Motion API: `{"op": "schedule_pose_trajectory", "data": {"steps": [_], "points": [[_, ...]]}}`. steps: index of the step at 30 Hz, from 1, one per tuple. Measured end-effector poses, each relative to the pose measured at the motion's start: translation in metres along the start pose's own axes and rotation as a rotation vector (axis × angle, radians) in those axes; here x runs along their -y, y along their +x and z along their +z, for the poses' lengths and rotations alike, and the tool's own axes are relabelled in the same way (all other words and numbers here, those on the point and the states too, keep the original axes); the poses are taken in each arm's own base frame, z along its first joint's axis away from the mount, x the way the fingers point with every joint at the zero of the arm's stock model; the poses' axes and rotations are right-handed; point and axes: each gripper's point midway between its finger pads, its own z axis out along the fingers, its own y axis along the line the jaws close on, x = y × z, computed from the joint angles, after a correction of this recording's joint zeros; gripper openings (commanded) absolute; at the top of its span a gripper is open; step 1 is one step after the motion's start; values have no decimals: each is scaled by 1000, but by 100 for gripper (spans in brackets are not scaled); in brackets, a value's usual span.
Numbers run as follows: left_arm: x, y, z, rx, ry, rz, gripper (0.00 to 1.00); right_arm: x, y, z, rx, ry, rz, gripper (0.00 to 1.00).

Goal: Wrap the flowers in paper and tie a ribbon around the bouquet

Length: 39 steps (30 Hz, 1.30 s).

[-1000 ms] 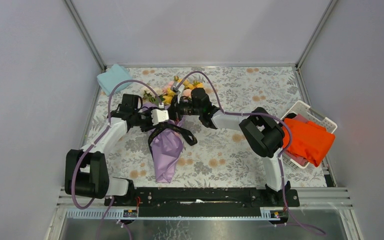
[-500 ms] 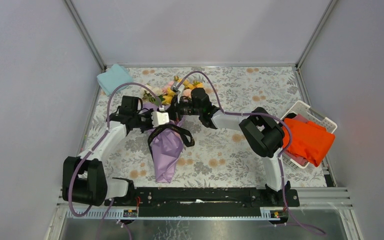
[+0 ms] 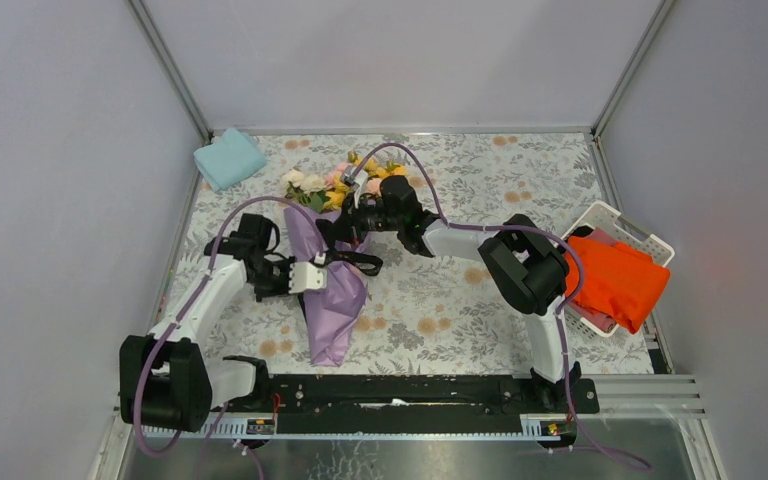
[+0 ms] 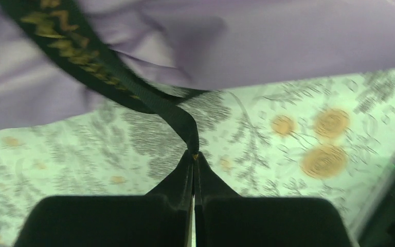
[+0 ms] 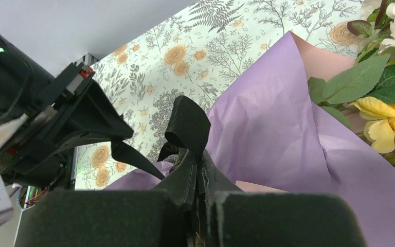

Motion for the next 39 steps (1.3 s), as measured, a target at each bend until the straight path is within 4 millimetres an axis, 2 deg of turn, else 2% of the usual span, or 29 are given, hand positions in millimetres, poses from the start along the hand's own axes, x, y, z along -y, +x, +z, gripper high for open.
{"op": "schedule_pose_trajectory", "data": {"steps": [3, 9, 10, 12, 13, 14, 15, 17, 18, 22, 24, 26, 28, 29, 32, 34, 36, 39], "points": [[26, 18, 5, -70, 88, -2, 0, 1, 3, 0, -12, 4, 1, 0], [52, 51, 14, -168, 174, -1, 0, 1, 4, 0, -25, 5, -2, 0], [56, 53, 16, -172, 186, 6, 0, 1, 4, 0, -28, 4, -1, 4], [61, 56, 18, -174, 204, 20, 0, 0, 4, 0, -36, 1, 2, 22], [61, 56, 18, -172, 206, 27, 9, 0, 5, 0, -40, 0, 5, 35], [61, 55, 19, -169, 204, 34, 27, 0, 4, 0, -43, 0, 6, 47], [60, 55, 19, -164, 202, 45, 38, 0, 4, 0, -46, -1, 5, 59], [59, 54, 20, -158, 201, 57, 46, 0, 4, 0, -56, 2, 3, 90], [58, 53, 20, -154, 200, 61, 47, 0, 5, -1, -65, 4, 7, 98], [51, 48, 16, -136, 186, 60, 51, -1, 9, -5, -130, 6, 15, 100], [30, 34, 6, -102, 132, 53, 55, -5, 8, -15, -157, 6, 27, 100], [-5, 12, -13, -45, 41, 48, 62, -10, 4, -37, -158, 11, 37, 100], [-38, -14, -34, 30, -54, 29, 69, -8, -5, -72, -131, 40, 35, 100], [-50, -25, -42, 65, -88, 5, 70, -4, -9, -95, -113, 69, 26, 100], [-79, -50, -55, 167, -156, -182, 71, 11, -15, -129, -82, 131, -27, 94], [-92, -58, -52, 219, -167, -334, 72, 18, -3, -132, -96, 135, -55, 87], [-100, -65, -43, 270, -150, -496, 73, 23, 24, -126, -144, 122, -58, 84], [-102, -75, -32, 331, -109, -688, 76, 36, 70, -116, -230, 107, -38, 84]]}}
